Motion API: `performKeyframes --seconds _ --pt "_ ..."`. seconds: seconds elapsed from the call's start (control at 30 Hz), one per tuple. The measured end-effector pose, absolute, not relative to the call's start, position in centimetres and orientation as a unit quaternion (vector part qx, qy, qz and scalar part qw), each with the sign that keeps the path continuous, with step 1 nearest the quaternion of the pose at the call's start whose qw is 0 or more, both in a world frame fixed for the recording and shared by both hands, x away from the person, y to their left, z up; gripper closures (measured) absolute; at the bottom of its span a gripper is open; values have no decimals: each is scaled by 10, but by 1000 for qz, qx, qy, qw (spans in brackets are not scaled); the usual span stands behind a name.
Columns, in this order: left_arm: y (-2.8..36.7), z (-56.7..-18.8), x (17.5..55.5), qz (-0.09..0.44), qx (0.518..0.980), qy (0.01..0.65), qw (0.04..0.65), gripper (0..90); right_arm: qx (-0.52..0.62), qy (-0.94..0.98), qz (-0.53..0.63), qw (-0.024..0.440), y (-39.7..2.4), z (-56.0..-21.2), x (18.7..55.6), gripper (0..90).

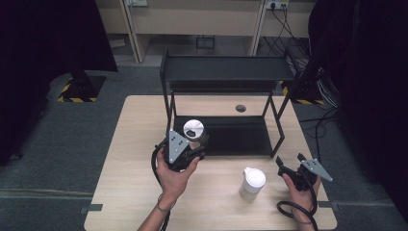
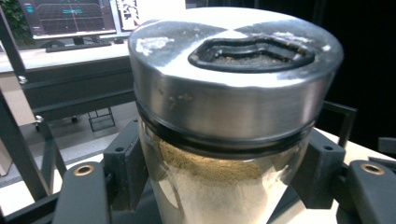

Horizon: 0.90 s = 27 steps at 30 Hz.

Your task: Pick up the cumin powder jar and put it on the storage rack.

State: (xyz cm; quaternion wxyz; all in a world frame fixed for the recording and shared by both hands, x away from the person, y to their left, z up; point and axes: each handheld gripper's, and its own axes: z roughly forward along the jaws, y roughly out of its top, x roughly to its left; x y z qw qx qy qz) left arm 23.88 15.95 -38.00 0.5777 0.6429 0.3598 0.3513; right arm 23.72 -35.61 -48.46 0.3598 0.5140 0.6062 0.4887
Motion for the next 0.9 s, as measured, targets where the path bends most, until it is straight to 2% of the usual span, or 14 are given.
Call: performKeyframes --seconds 0.9 --pt "148 -335 264 389 618 356 583 311 513 608 488 359 -356 -484 238 90"
